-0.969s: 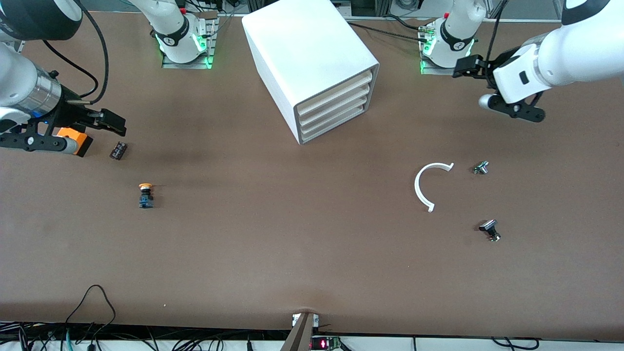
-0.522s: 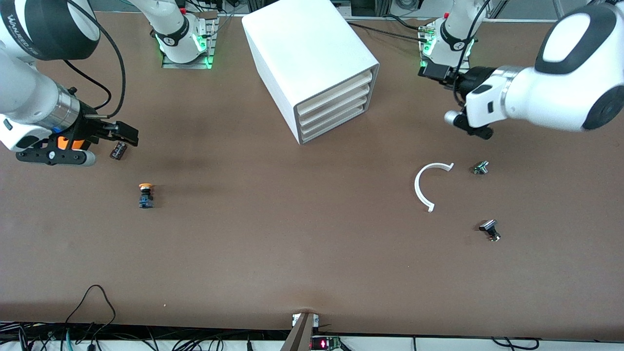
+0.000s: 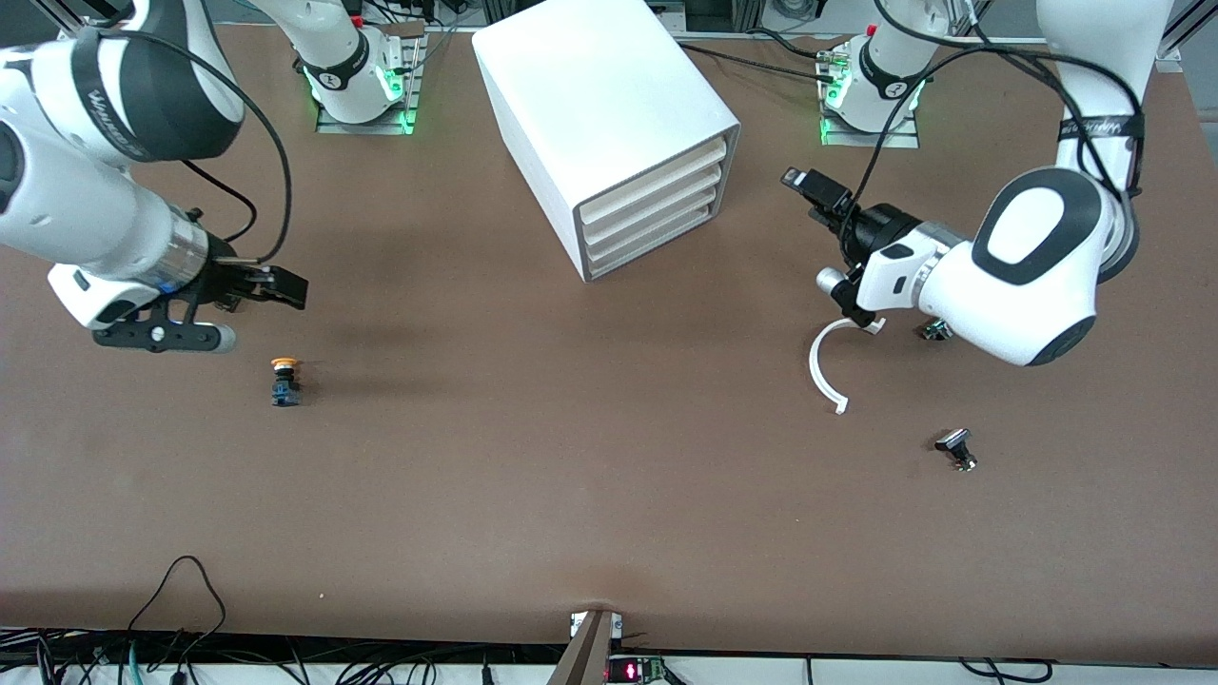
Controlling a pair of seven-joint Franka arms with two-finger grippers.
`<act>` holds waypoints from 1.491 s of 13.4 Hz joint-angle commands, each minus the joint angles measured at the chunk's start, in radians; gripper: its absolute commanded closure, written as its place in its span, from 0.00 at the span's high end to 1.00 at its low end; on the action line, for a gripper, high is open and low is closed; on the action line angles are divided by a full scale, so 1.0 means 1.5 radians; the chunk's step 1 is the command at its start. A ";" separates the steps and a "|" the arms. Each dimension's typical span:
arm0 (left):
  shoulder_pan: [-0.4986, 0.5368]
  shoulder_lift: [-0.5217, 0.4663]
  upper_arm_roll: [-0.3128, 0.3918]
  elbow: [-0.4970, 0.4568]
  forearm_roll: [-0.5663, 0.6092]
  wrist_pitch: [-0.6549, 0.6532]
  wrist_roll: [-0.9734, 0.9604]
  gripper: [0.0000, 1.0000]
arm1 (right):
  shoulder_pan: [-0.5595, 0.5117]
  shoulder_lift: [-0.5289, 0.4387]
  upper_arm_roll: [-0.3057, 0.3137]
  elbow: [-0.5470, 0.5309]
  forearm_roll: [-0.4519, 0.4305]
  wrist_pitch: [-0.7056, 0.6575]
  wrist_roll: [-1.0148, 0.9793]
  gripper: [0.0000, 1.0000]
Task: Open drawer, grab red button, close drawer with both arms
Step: 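Move the left gripper to the drawer handle while the right gripper advances, then grasp the white drawer's handle with the left gripper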
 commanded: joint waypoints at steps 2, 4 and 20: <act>0.008 0.016 -0.001 -0.024 -0.035 0.049 0.133 1.00 | 0.029 0.028 -0.002 0.003 0.014 0.032 0.025 1.00; 0.018 0.037 -0.001 -0.035 -0.066 0.082 0.217 0.99 | 0.040 0.039 -0.002 0.006 0.014 0.035 0.029 1.00; -0.027 0.140 -0.043 -0.218 -0.247 0.195 0.572 0.53 | 0.098 0.104 -0.002 0.005 0.024 0.079 0.080 1.00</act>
